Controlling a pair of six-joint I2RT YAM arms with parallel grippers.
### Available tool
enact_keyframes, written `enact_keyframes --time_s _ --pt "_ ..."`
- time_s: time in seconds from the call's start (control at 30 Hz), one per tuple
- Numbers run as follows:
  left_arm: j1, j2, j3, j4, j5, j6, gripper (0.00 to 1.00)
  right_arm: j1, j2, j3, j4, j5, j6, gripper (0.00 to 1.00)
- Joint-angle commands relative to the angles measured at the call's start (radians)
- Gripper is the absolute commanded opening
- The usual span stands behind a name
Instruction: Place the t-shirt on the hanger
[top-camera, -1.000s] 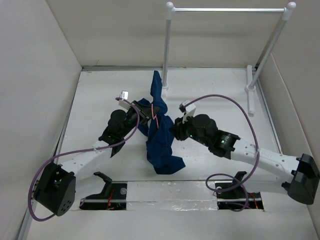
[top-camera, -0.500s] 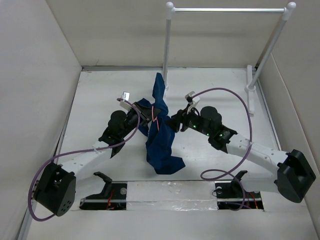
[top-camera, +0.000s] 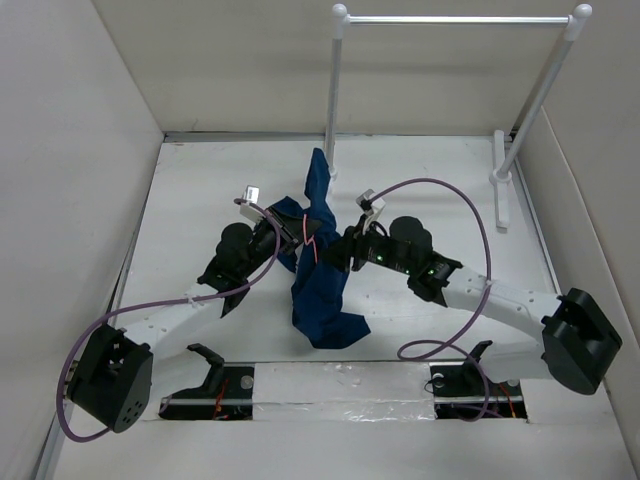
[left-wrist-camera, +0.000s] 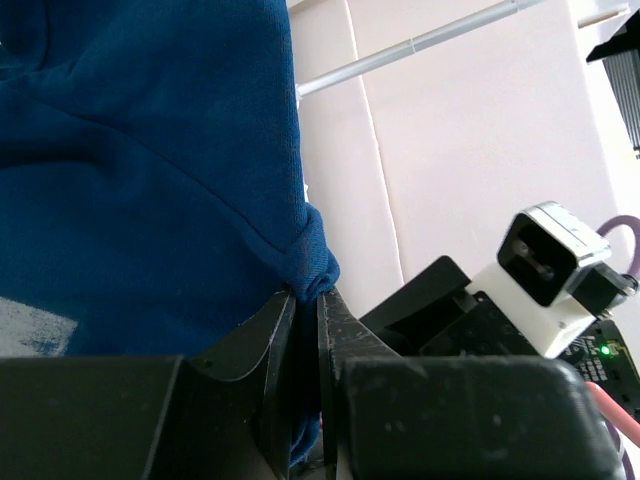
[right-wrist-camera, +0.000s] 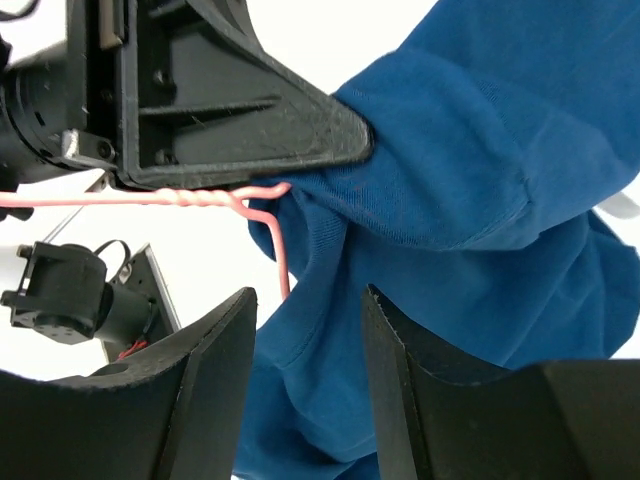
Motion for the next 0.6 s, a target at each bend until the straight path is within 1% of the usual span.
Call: enact_keyframes --time_s 0.0,0.13,0.17,0.2,0.23,0.3,0.33,0.37,0.4,0.57 --pt "-0.005 -0.02 -0.003 0.09 0.026 -0.002 0.0 0.005 0.013 0.0 0.087 -0.008 0.026 0.51" --pt "-0.005 -0.011 -0.003 0.099 0.038 -0.007 0.0 0.005 0.043 0.011 0.096 -0.014 0.032 0.51" --pt "-0.005 -0.008 -0.001 0.101 0.041 -0.007 0.0 0.005 0.046 0.011 0.108 -0.014 0.035 0.44" --pt "-0.005 -0.007 -0.003 0.102 0.043 -0.007 0.0 0.005 0.053 0.012 0.115 -0.013 0.038 0.4" --pt "-0.005 -0.008 -0.009 0.105 0.046 -0.01 0.0 0.005 0.056 0.014 0.119 -0.014 0.041 0.32" --pt "-0.005 -0.014 -0.014 0.107 0.046 -0.013 0.0 0.005 0.054 0.016 0.122 -0.002 0.043 0.19" --pt "-0.005 -0.017 -0.011 0.099 0.043 -0.008 0.0 0.005 0.048 0.011 0.124 0.007 0.045 0.07" --pt "-0.005 -0.02 -0.009 0.093 0.04 0.001 0.0 0.005 0.034 0.008 0.128 0.019 0.048 0.02" --pt "-0.005 -0.027 -0.009 0.083 0.04 0.002 0.0 0.005 0.024 0.009 0.124 0.024 0.048 0.0" --pt "-0.005 -0.022 -0.02 0.07 0.029 0.015 0.0 0.005 -0.075 0.031 0.035 0.094 0.011 0.0"
